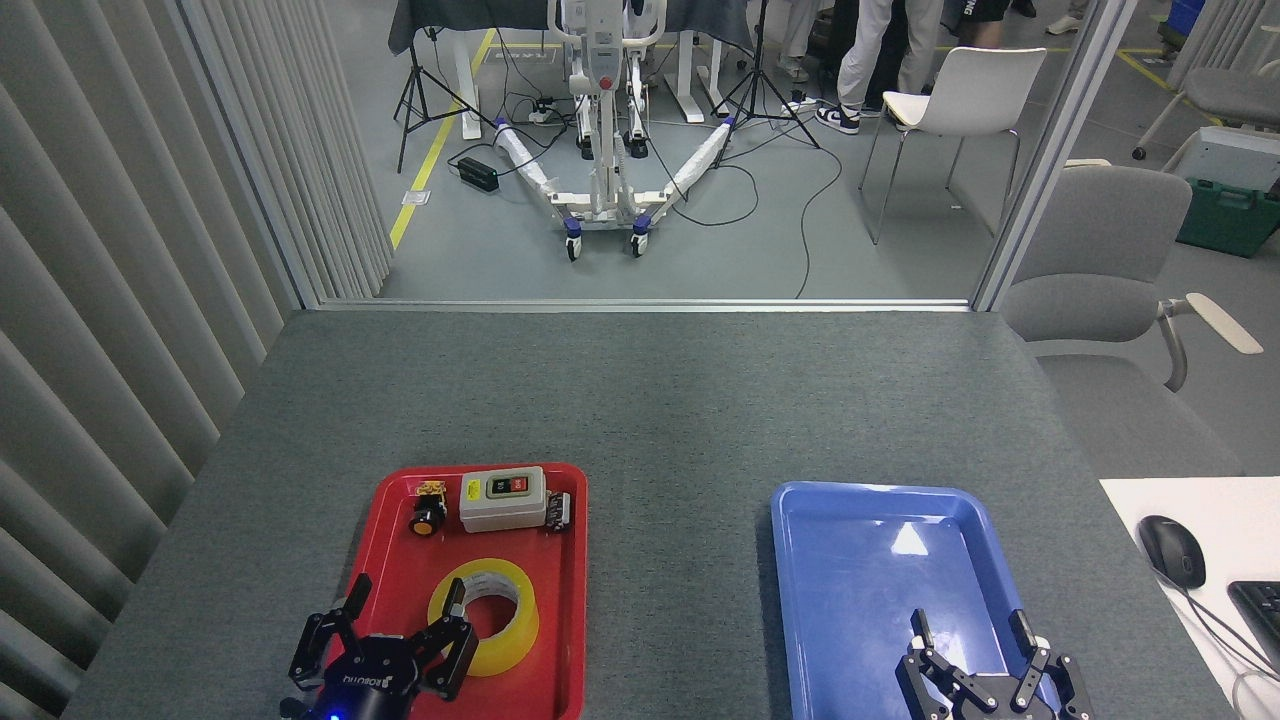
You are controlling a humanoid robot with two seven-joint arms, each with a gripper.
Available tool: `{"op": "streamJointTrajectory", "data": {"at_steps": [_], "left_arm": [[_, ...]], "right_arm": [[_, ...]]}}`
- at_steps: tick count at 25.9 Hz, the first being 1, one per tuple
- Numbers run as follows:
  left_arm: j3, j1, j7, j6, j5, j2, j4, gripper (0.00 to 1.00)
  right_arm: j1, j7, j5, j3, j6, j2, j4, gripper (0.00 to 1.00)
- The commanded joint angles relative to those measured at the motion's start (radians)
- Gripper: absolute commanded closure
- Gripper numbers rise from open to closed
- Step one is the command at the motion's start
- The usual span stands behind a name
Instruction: Place and move tape with both arms
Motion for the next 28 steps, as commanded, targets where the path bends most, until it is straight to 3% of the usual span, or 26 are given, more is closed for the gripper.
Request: {"op": "streamJointTrajectory", "data": {"at_steps": [1,28], "left_arm": [[0.001,-0.001,-0.001,0.0,0.002,0.0,0.001,0.01],[-0.001,0.005,-0.018,0.005,-0.001,0.002,-0.045,0.01]], "right_arm": [[0.0,-0.004,0.0,0.0,0.0,0.001,0.001,0.0],[-0.002,-0.004,0.0,-0.003,-0.002,-0.003,0.001,0.0]]}}
